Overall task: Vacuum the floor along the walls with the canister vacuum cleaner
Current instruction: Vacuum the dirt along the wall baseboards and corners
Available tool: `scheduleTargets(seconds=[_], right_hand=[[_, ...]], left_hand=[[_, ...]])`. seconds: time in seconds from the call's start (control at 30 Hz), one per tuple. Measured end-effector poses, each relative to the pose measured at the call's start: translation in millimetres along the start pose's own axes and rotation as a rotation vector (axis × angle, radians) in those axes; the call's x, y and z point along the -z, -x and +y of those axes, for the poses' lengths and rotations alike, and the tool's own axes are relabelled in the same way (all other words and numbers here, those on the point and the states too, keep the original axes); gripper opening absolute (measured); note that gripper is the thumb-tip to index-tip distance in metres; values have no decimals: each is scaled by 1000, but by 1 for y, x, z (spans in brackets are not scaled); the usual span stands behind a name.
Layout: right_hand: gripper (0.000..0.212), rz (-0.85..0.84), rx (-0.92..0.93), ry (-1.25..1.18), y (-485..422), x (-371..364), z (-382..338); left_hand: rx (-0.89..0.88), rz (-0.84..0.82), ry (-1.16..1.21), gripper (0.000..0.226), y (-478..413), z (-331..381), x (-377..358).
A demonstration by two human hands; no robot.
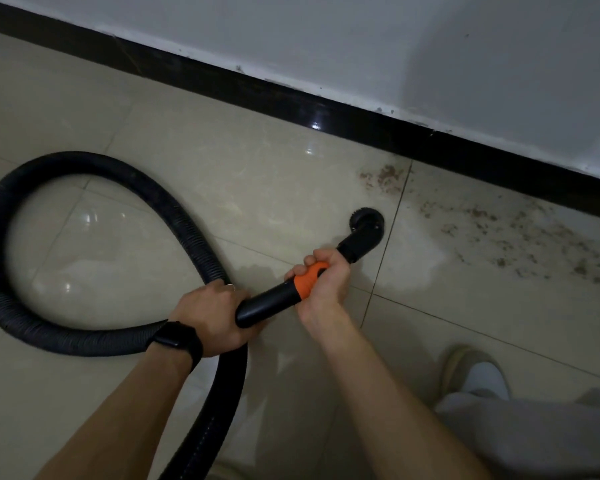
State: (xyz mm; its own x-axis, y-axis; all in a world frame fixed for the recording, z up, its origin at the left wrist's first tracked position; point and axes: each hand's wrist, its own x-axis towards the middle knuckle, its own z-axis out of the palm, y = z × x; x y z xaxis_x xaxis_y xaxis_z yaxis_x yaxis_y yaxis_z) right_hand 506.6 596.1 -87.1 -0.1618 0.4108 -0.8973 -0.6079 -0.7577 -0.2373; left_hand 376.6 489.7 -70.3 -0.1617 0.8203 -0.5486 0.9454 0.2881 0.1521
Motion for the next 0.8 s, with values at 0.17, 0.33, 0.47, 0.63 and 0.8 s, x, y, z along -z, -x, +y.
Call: scheduleTargets(seconds=[0.17, 0.33, 0.47, 0.63, 0.8], right_hand=[[15, -24, 24, 9, -6, -7, -15], [13, -64, 23, 52, -15, -17, -26], [12, -85, 8, 70, -20, -24, -28], [11, -83, 27, 90, -25, -31, -31], [9, -97, 61, 116, -34, -42, -44]], left_hand=[[3, 16, 28, 39, -12, 11, 7], [33, 13, 102, 29, -22, 15, 9], [53, 25, 153, 26, -26, 13, 7], [71, 49, 166, 25, -33, 13, 8], [70, 119, 201, 23, -45, 19, 13]])
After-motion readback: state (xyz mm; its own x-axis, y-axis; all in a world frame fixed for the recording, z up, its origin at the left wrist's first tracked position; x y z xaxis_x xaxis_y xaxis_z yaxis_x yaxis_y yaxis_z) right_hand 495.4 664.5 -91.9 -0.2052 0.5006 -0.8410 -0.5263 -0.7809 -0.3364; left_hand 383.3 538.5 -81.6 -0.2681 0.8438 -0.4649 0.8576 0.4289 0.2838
